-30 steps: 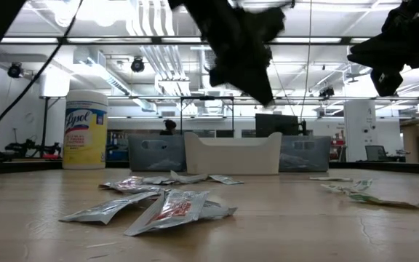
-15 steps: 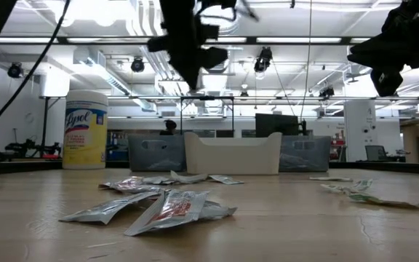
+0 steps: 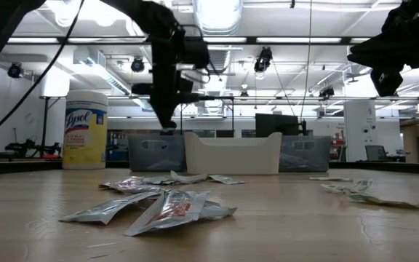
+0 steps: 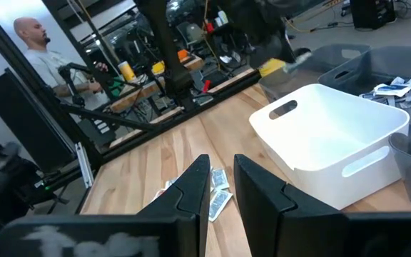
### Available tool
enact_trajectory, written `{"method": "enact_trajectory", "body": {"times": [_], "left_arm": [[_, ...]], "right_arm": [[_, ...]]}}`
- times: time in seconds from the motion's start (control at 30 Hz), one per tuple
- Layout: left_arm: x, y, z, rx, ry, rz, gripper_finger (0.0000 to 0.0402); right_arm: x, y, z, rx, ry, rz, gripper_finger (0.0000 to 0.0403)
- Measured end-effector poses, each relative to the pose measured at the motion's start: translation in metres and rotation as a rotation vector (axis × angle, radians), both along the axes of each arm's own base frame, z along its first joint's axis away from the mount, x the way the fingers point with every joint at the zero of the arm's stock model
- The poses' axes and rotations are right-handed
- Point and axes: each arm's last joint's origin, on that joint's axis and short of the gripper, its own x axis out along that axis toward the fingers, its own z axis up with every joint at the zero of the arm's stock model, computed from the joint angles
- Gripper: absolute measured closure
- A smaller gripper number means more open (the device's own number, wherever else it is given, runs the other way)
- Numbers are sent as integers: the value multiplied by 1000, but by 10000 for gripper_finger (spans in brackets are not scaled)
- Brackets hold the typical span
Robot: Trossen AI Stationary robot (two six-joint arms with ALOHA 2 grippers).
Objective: Pick & Place First Aid Supplies
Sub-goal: Put the green bandage pack into the left black bin
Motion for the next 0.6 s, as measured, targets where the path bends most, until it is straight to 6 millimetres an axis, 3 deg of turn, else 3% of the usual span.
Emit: {"method": "enact_trajectory", "body": {"times": [0.17,0.33,0.6], "left_arm": [[-10,18,-31,-42,-28,-2,402],[-16,23,-52,-72,-51,-21,401],[-21,26,-59,-91,-35,-70,394]], "right_arm": [[0,0,0,0,0,0,339],[0,0,0,0,0,0,339],[0,0,0,0,0,0,339]]}}
